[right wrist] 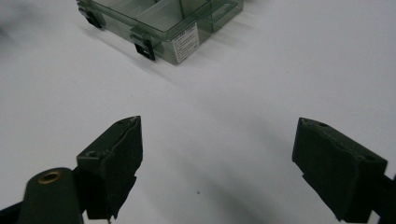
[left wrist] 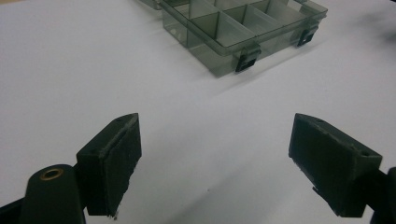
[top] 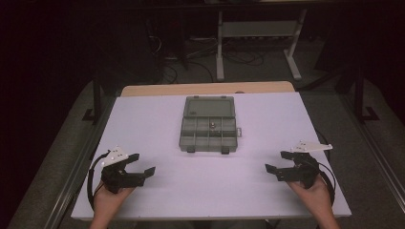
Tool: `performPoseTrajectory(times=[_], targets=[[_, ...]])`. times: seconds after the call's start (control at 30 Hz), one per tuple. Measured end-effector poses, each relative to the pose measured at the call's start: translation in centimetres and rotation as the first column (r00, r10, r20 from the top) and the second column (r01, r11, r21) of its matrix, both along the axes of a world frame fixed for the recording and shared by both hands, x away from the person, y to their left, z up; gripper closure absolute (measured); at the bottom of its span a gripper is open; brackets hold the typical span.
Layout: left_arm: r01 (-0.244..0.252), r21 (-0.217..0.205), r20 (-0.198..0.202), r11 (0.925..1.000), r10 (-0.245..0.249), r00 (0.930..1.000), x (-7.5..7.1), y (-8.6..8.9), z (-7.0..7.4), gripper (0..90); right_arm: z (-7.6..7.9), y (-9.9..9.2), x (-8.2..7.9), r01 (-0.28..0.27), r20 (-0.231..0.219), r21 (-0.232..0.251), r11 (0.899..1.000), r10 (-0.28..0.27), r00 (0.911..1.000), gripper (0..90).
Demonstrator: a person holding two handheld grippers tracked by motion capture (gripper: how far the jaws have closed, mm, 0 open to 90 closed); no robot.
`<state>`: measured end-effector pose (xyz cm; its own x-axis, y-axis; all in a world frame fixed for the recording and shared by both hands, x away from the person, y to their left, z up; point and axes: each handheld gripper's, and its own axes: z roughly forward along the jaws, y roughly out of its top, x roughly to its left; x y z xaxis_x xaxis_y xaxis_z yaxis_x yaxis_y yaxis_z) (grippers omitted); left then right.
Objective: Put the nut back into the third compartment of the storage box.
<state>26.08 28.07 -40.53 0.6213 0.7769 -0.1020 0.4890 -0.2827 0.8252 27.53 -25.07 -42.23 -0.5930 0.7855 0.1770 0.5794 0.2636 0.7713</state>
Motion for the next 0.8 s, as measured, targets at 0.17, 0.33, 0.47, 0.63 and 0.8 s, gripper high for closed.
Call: performPoseTrajectory(times=[0.17,0.33,0.47,0.63,0.8], targets=[[0.000,-0.002,-0.006,1.0000,0.000,1.0000,0.0,-0.1,0.0,16.7,0.0,-0.2,-0.8,0.006,-0.001,0.002,1.000,-0.006,1.0000,15.1],[0.010,0.004,0.006,0.9999,-0.010,0.9999,0.0,-0.1,0.0,16.6,0.2,-0.1,-1.2,-0.002,0.009,0.000,1.000,0.002,1.0000,14.4],[0.003,0.000,-0.004,1.0000,-0.003,1.0000,0.0,-0.1,0.0,16.6,0.3,0.1,-1.3,-0.008,0.020,-0.004,1.000,0.008,0.9998,14.3],[0.018,0.008,0.007,0.9998,-0.018,0.9998,0.1,0.0,0.0,16.6,0.3,0.0,-1.2,-0.011,0.022,0.000,1.000,0.011,0.9997,14.3],[0.015,0.004,0.006,0.9999,-0.015,0.9999,0.0,0.0,0.0,16.6,0.3,0.2,-1.2,-0.015,0.016,0.004,1.000,0.015,0.9998,14.2]])
